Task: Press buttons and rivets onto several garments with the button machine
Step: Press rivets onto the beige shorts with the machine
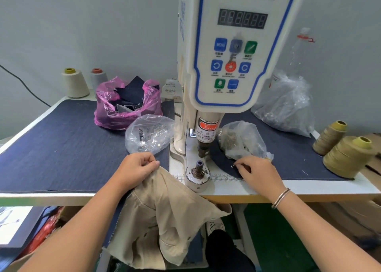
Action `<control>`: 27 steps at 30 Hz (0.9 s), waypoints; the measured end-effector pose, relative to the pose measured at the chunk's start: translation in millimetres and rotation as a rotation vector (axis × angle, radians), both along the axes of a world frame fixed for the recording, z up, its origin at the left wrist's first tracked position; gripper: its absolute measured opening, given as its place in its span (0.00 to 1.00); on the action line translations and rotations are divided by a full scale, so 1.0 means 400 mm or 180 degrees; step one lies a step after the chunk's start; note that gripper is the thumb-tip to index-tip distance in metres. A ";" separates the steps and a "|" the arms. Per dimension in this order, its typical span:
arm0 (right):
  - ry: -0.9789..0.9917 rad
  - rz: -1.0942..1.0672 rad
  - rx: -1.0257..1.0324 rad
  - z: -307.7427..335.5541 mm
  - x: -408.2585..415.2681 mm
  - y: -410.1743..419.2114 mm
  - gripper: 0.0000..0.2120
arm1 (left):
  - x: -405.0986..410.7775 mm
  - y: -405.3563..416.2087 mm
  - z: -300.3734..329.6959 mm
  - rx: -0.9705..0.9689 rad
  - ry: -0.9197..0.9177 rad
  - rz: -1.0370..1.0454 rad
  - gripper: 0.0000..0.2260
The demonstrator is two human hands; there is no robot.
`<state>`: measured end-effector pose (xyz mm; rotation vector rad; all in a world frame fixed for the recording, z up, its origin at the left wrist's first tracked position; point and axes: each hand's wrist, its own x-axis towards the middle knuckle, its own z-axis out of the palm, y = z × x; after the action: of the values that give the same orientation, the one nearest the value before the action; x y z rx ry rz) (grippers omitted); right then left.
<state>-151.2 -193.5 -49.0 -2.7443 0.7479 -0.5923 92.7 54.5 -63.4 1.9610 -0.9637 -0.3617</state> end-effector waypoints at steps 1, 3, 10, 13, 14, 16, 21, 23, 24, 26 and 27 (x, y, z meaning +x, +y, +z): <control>-0.0020 -0.0125 0.0137 -0.003 0.007 0.000 0.07 | -0.002 0.000 0.001 -0.0011 0.0004 0.0009 0.15; 0.0028 -0.0210 0.0236 -0.009 0.018 0.000 0.07 | -0.004 0.000 0.002 -0.0019 0.0008 0.0026 0.14; 0.0052 -0.0142 0.0400 -0.012 0.022 0.000 0.06 | -0.005 0.002 0.003 0.0002 -0.0001 0.0024 0.14; 0.0036 -0.0141 0.0418 -0.004 0.021 0.007 0.05 | -0.006 0.001 0.004 0.0020 -0.0011 0.0029 0.14; -0.0048 -0.0112 0.0485 0.003 0.023 0.014 0.04 | -0.006 0.000 0.004 0.0022 -0.0015 0.0031 0.14; -0.0397 0.0079 0.0839 0.025 0.032 0.043 0.03 | -0.006 0.000 0.005 0.0024 -0.0022 0.0036 0.14; -0.0876 0.0809 0.1223 0.081 0.082 0.135 0.08 | -0.008 0.002 0.006 0.0039 -0.0035 0.0043 0.13; -0.0887 0.1055 0.1232 0.089 0.097 0.151 0.05 | -0.010 0.002 0.008 0.0034 -0.0028 0.0049 0.13; -0.0876 0.1147 0.1212 0.091 0.102 0.155 0.04 | -0.010 0.002 0.008 0.0031 -0.0023 0.0049 0.13; -0.0823 0.1245 0.1184 0.091 0.110 0.159 0.06 | -0.011 0.001 0.009 0.0038 -0.0015 0.0049 0.13; -0.0783 0.1256 0.1153 0.089 0.114 0.158 0.07 | -0.011 0.001 0.010 0.0039 -0.0012 0.0048 0.13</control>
<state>-105.8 -130.3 -13.3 -2.3349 0.2176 -0.6187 88.3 54.8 -59.2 1.9796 -0.9505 -0.3563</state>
